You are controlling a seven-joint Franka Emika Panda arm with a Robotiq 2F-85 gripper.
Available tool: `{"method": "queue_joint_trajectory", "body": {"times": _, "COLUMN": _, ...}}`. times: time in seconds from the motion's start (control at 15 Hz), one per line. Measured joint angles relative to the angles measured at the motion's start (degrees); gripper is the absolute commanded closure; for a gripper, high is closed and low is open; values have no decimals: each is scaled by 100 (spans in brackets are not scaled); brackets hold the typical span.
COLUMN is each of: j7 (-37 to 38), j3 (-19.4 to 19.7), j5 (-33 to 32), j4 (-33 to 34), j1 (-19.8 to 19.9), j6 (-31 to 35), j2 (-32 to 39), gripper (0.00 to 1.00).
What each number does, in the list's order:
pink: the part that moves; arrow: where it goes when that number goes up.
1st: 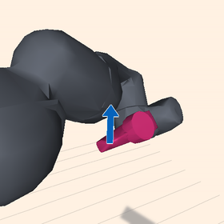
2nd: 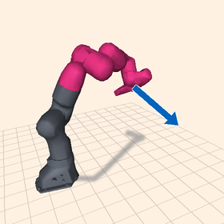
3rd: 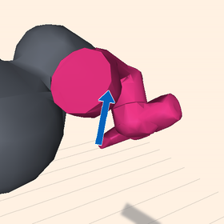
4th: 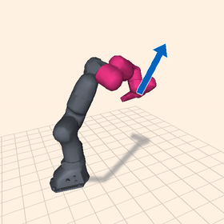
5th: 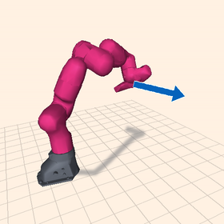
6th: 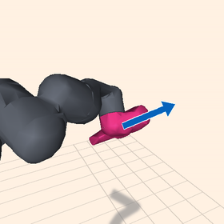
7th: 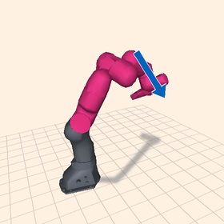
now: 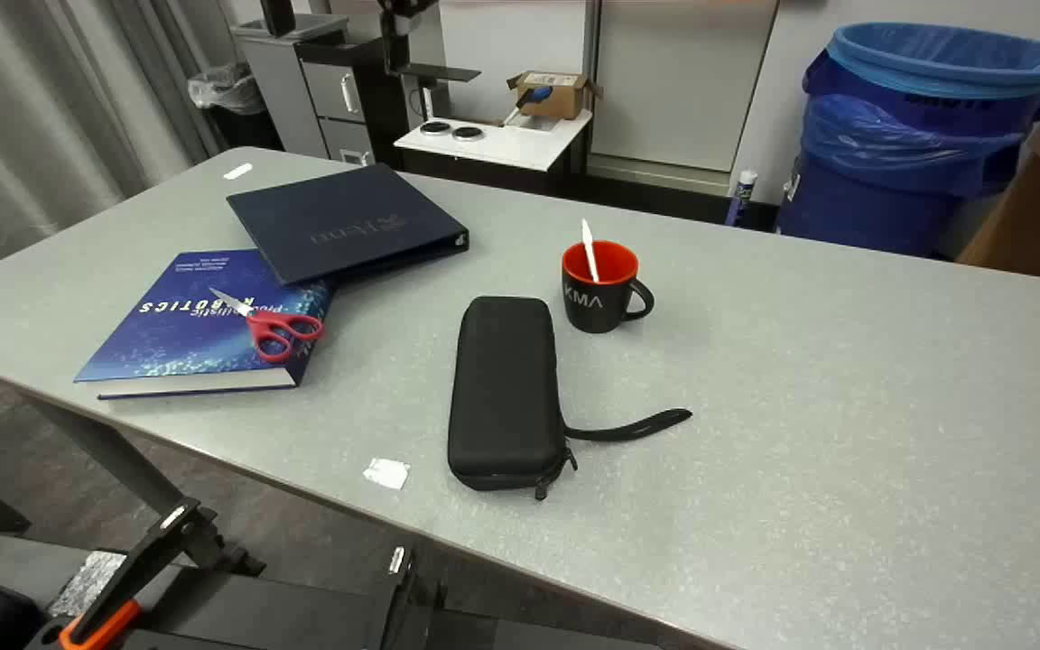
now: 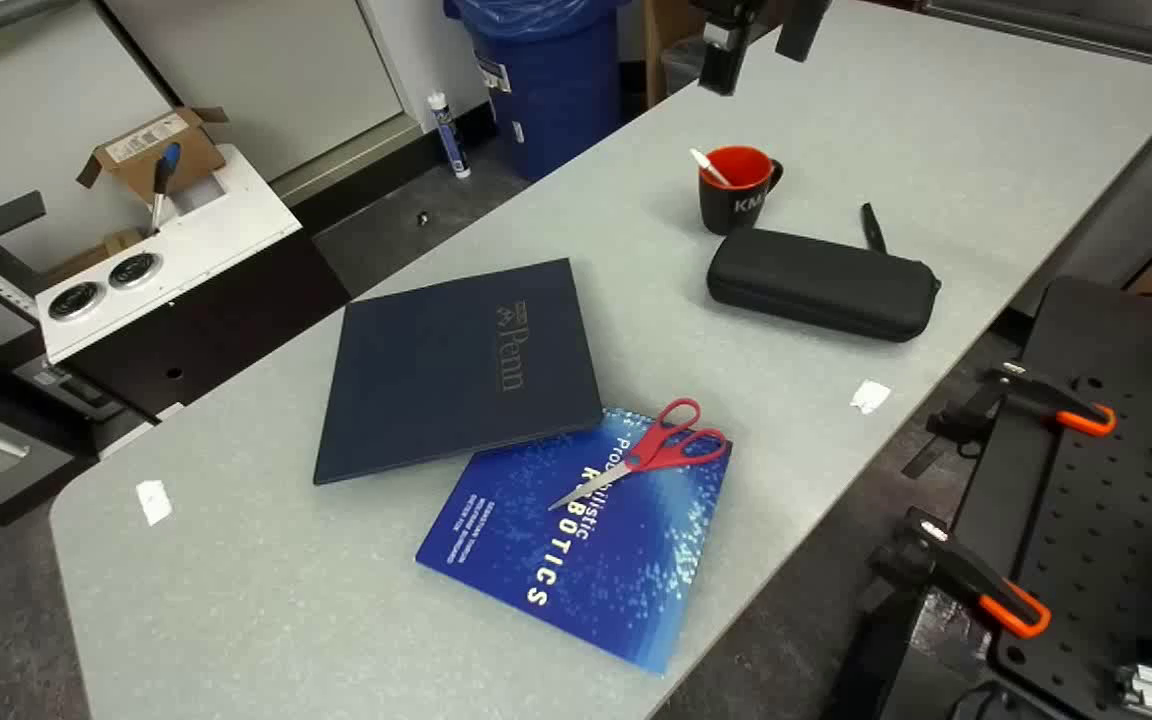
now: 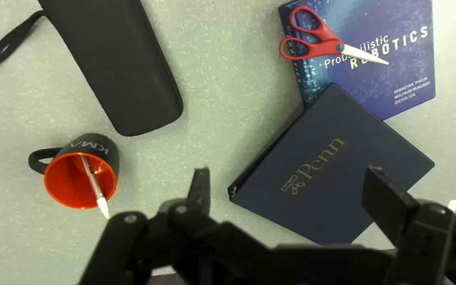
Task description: Take the marker from the cup and put it on the table
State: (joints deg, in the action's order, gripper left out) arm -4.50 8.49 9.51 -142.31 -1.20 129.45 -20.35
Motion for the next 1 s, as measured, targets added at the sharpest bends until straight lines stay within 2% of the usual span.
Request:
{"method": "queue_joint_trajectory", "body": {"times": 0.27, "j7": 0, "j3": -27, "j5": -32, "j4": -4, "j1": 12, "j6": -1, "j2": 9, "gripper": 0}}
{"method": "queue_joint_trajectory", "body": {"times": 0.4, "j7": -12, "j3": -64, "j5": -252, "j4": -11, "j1": 59, "j6": -2, "j2": 94, "gripper": 0}}
{"method": "queue_joint_trajectory", "body": {"times": 0.67, "j7": -215, "j3": -54, "j5": -1224, "j4": 11, "j1": 374, "j6": 61, "j2": 602, "gripper": 0}}
{"method": "queue_joint_trajectory", "body": {"times": 0.87, "j7": -323, "j3": 17, "j5": -2000, "j4": 96, "j1": 710, "j6": 586, "j2": 1091, "gripper": 0}}
{"method": "queue_joint_trajectory", "body": {"times": 1.0, "j7": -337, "j3": 78, "j5": -2160, "j4": 202, "j1": 879, "j6": 868, "j2": 1320, "gripper": 0}}
